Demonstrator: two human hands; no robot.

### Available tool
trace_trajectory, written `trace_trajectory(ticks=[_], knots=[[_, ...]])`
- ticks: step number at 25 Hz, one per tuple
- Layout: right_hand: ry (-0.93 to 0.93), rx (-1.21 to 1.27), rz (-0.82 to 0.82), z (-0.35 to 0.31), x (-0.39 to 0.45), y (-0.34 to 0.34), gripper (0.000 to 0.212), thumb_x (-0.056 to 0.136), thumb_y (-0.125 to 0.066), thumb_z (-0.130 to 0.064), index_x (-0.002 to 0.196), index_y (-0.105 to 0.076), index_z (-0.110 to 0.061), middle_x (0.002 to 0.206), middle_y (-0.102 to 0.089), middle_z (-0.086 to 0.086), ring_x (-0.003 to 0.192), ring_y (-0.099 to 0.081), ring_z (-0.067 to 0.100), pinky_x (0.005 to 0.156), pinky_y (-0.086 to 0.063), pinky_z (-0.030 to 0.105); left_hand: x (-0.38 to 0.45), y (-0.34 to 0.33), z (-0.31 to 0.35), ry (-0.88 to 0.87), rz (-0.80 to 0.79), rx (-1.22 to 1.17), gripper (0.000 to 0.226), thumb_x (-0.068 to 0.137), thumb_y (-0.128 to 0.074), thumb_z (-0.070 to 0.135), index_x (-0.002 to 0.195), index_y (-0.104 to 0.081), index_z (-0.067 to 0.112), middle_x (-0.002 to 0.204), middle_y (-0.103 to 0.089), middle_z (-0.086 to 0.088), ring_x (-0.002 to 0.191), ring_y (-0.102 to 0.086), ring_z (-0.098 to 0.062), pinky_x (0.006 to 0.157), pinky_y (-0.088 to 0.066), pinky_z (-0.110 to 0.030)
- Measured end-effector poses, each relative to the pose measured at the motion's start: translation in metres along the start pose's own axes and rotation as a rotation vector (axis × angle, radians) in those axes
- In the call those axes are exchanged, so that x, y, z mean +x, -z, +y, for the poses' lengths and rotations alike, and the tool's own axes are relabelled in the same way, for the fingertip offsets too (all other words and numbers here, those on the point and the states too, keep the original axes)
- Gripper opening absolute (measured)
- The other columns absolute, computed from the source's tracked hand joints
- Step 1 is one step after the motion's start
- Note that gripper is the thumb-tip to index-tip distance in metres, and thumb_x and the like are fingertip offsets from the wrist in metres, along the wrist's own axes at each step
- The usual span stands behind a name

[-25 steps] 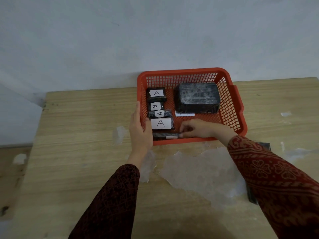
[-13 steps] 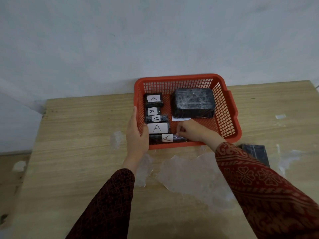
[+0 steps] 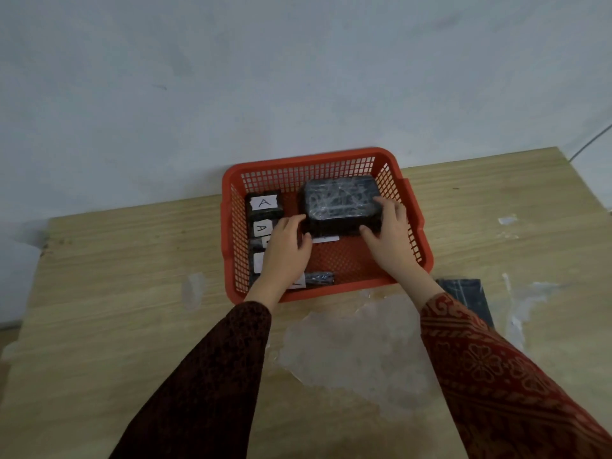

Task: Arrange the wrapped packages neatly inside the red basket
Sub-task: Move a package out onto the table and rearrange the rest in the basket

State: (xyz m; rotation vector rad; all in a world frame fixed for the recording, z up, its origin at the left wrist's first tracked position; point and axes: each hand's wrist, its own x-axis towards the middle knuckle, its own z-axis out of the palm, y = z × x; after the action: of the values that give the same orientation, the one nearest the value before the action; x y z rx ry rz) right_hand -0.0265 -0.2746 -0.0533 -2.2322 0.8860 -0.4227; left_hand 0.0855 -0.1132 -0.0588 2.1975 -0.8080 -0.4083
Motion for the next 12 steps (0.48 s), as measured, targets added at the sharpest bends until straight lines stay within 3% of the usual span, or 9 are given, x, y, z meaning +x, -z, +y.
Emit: trace_trajectory(ticks=[2,4,6,9,12], knots=[[-0.093,0.111,-0.178,0.002,0.009,0.003,0.074,0.084,-0.068,-0.007,0.145,-0.026,-0.002,0.146,-0.037,0.019,0.136,-0.036,0.03,0.114,-0.031,0.046,0.014,-0.011,0.003,0.073,-0.037,-0.077,0.043,0.094,-0.05,0.016,0.136,-0.041,0.009,0.131,-0.052,-0.014,0.119,-0.049,-0.025,0.097,-0.042,-0.034],[-0.061,0.091,-0.234,0.005,0.012,0.004,0.086,0.08,-0.072,-0.008,0.148,-0.02,-0.005,0.147,-0.039,0.017,0.137,-0.037,0.029,0.115,-0.031,0.045,0.021,-0.019,0.004,0.131,-0.025,-0.125,0.047,0.094,-0.052,0.015,0.137,-0.036,0.008,0.132,-0.052,-0.016,0.119,-0.05,-0.027,0.094,-0.041,-0.03],[0.025,-0.013,-0.128,0.004,0.007,0.006,0.089,0.077,-0.075,-0.012,0.148,-0.023,-0.01,0.145,-0.043,0.013,0.133,-0.039,0.026,0.113,-0.033,0.045,0.024,-0.021,0.004,0.167,0.048,-0.171,0.048,0.093,-0.054,0.014,0.137,-0.035,0.008,0.131,-0.052,-0.015,0.119,-0.05,-0.026,0.091,-0.038,-0.025],[0.197,-0.1,0.069,0.001,0.0,0.012,0.086,0.074,-0.076,-0.016,0.145,-0.028,-0.017,0.142,-0.047,0.006,0.126,-0.039,0.021,0.108,-0.035,0.046,0.026,-0.016,0.009,0.155,0.176,-0.26,0.045,0.095,-0.053,0.019,0.137,-0.042,0.01,0.132,-0.053,-0.009,0.121,-0.048,-0.02,0.1,-0.038,-0.028],[0.11,0.128,0.15,-0.001,0.013,0.02,0.068,0.079,-0.073,-0.021,0.138,-0.037,-0.017,0.136,-0.051,0.004,0.123,-0.043,0.013,0.104,-0.04,0.039,0.028,-0.01,0.019,0.158,0.242,-0.344,0.039,0.096,-0.05,0.034,0.128,-0.054,0.013,0.125,-0.057,-0.008,0.114,-0.05,-0.015,0.101,-0.04,-0.031]])
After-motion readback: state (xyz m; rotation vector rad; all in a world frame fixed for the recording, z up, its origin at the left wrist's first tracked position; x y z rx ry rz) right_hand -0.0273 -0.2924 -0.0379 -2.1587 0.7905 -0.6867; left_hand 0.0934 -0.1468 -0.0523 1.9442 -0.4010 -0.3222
